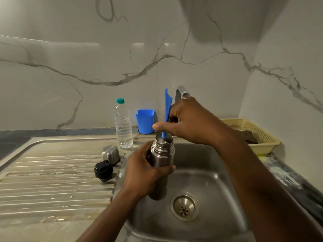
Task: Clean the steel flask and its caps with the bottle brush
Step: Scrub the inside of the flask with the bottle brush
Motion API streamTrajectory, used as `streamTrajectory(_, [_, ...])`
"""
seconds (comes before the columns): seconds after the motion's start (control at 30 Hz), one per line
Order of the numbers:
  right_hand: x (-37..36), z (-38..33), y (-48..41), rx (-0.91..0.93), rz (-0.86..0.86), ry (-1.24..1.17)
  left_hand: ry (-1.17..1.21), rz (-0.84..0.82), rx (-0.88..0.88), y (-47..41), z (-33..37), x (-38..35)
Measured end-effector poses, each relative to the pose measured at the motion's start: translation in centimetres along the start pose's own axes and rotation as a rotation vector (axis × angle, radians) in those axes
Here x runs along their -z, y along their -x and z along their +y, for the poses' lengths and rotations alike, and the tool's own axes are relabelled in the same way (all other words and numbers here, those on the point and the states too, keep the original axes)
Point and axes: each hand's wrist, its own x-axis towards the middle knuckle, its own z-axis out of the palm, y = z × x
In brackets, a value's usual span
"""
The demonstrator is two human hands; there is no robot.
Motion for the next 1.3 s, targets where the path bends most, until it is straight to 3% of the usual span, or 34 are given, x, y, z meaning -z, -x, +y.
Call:
streamTrajectory(0.2, [1.8, -0.5, 0.6, 0.058, 0.202, 0.010, -0.023, -0.010, 0.009, 0.2, -0.1, 0.2])
streamTrajectory(0.4, [-0.3, 0.0, 0.0, 0.001, 0.001, 0.063, -0.005, 0.001, 0.007, 0.0, -0.2, 0.0])
streamTrajectory(0.63, [2.4, 0.8, 0.6, 0.030, 0.077, -0.028, -0.021, -0.031, 0.003, -0.1, -0.8, 0.2])
streamTrajectory(0.73, [1.9, 1.3, 0.8, -0.004, -0.059, -0.169, -0.032, -0.037, -0.014, 0.0, -0.7, 0.2])
streamTrajectory(0.83, [0.8, 1.4, 0.5, 0.018, -0.179, -0.144, -0.029, -0.027, -0.026, -0.1, -0.7, 0.2])
streamTrajectory(1.2, [3.0, 1.3, 1.1, 0.085, -0.134, -0.209, -0.036, -0.023, -0.021, -0.2, -1.0, 0.6])
streamTrajectory(1.3, [1.9, 1.0, 0.9, 0.069, -0.204, -0.209, -0.037, -0.013, -0.033, 0.0, -0.8, 0.6])
